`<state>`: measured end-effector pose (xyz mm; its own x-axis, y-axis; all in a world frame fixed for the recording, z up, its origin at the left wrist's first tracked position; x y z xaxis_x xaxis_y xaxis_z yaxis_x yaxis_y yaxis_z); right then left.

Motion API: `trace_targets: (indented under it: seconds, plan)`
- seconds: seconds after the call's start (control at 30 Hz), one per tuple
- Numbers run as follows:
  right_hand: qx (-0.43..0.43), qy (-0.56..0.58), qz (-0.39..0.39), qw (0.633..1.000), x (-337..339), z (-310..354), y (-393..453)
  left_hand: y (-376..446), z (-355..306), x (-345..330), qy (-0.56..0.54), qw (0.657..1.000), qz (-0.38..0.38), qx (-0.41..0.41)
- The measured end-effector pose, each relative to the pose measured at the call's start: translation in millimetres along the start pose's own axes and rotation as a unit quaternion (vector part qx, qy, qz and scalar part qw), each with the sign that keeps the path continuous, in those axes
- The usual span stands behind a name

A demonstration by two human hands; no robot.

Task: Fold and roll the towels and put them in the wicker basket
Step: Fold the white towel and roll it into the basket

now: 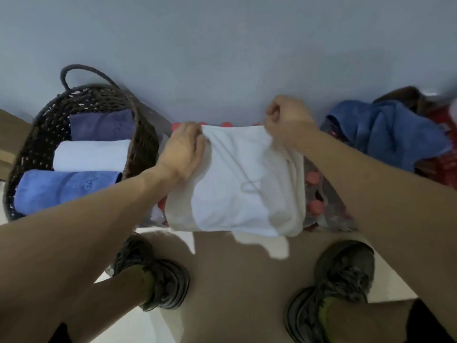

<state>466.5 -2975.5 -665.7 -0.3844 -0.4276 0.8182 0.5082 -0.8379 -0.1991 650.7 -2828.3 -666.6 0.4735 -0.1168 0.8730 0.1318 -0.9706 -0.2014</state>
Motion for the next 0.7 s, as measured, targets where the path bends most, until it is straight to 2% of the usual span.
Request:
trace_targets:
  seconds: [0.07, 0.13, 0.23, 0.27, 0.37, 0.4, 0.5, 0.53, 0.63, 0.7]
  plan:
    - [-0.047, -0.042, 0.039, 0.997, 0, -32, -10, 1, 10, -21, 0.015, 1.0, 0.0, 0.016]
    - [-0.057, -0.07, 0.045, 0.995, 4, -51, -21, -2, 20, -36, 0.053, 0.998, -0.008, 0.045]
    - [-0.054, -0.009, 0.038, 0.998, 7, -68, -30, -1, 24, -42, 0.085, 0.995, -0.012, 0.056]
    - [-0.046, 0.007, 0.017, 0.999, 11, -69, -31, 0, 24, -41, 0.087, 0.994, -0.015, 0.058]
    - [-0.007, 0.058, -0.111, 0.992, 36, -55, -42, -2, 22, -39, 0.094, 0.993, -0.02, 0.069]
    - [0.01, 0.055, -0.103, 0.993, 35, -47, -43, -4, 20, -39, 0.097, 0.993, -0.022, 0.071]
    - [0.021, -0.066, 0.105, 0.992, -8, -28, -44, -5, 18, -38, 0.097, 0.992, -0.026, 0.073]
    - [0.028, -0.102, 0.142, 0.984, -18, -27, -48, -5, 18, -37, 0.096, 0.992, -0.027, 0.074]
    - [0.044, -0.105, 0.097, 0.989, -13, -24, -47, -5, 18, -38, 0.096, 0.992, -0.027, 0.075]
    - [0.002, -0.043, 0.045, 0.998, -1, -36, -43, -6, 19, -38, 0.093, 0.992, -0.027, 0.075]
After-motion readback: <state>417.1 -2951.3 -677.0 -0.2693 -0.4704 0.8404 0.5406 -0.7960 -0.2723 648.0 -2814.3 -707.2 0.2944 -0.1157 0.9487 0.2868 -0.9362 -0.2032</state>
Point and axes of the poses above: each hand's wrist, its own y-axis towards the middle knuckle, its own x-axis out of the back of the hand, z = x × y, the point moved 10 cm from there along y, towards the middle knuckle, and after that the axes turned 10 degrees about z, right-handed, at the moved point
